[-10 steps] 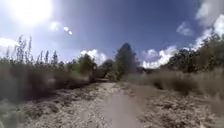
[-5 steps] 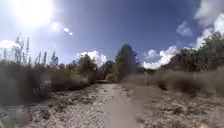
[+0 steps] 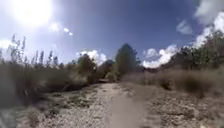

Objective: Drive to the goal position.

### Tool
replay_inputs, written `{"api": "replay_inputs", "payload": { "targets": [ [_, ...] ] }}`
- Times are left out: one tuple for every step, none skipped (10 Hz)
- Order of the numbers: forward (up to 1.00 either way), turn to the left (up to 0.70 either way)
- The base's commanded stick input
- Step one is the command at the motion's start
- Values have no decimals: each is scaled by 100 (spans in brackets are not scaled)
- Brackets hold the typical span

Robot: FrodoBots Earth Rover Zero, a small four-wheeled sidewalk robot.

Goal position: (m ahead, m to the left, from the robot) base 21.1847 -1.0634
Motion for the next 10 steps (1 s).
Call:
{"api": "replay_inputs", "payload": {
  "targets": [
    [45,0],
    [45,0],
    [45,0],
    [45,0],
    [45,0],
    [45,0],
    [45,0],
    [45,0],
    [45,0],
    [45,0]
  ]
}}
